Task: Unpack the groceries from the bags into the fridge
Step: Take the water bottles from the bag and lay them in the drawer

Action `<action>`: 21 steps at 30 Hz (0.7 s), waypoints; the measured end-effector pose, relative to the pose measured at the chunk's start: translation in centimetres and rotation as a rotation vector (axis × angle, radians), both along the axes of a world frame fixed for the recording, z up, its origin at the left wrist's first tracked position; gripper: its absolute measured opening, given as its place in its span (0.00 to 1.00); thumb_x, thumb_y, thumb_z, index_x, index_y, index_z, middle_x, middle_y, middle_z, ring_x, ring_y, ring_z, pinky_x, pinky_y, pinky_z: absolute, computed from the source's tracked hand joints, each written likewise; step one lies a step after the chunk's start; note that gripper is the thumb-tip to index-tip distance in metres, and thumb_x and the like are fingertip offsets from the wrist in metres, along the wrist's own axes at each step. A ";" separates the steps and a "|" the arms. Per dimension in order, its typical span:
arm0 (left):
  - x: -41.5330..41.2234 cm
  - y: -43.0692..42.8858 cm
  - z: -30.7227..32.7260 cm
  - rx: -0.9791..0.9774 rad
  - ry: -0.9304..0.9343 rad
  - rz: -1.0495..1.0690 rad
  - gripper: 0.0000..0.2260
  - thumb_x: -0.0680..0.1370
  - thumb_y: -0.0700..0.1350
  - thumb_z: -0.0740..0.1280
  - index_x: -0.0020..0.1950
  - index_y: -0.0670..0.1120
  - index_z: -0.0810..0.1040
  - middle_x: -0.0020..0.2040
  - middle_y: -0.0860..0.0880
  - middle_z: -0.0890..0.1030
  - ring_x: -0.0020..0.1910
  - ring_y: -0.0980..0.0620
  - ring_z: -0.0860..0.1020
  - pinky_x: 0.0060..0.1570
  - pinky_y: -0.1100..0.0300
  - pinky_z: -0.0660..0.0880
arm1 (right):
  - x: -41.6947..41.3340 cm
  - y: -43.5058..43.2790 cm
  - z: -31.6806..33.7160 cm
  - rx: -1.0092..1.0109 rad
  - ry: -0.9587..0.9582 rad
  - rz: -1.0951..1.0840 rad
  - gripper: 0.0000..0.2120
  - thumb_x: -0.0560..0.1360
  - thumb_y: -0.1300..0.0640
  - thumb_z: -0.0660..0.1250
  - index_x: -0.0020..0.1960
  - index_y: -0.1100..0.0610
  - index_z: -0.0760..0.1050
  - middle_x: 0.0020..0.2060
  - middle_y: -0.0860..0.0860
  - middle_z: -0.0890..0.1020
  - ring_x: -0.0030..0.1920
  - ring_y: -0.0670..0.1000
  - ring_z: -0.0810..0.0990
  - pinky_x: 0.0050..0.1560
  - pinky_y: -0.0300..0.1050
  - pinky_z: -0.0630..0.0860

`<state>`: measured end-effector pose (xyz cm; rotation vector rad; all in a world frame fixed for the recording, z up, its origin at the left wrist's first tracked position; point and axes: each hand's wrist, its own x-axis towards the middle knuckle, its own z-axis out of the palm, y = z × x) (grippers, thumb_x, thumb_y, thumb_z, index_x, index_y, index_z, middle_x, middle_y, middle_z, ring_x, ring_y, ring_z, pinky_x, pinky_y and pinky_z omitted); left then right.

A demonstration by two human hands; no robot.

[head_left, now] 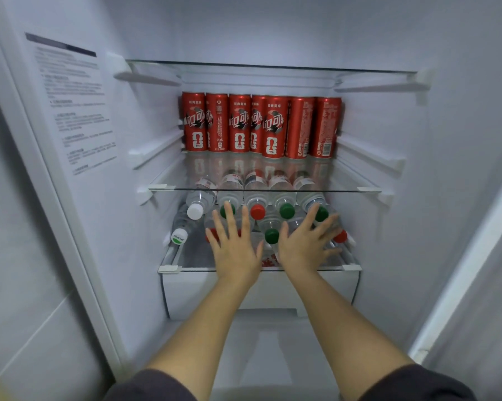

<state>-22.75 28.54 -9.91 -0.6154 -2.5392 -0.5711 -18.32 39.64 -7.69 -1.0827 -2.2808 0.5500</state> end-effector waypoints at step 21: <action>-1.7 -2.4 2.4 -0.483 0.225 -0.032 0.43 0.79 0.51 0.65 0.77 0.48 0.33 0.75 0.42 0.29 0.76 0.43 0.34 0.73 0.37 0.44 | 0.7 0.2 0.5 -0.217 0.156 0.063 0.37 0.81 0.45 0.54 0.79 0.53 0.34 0.77 0.57 0.34 0.74 0.72 0.36 0.72 0.64 0.58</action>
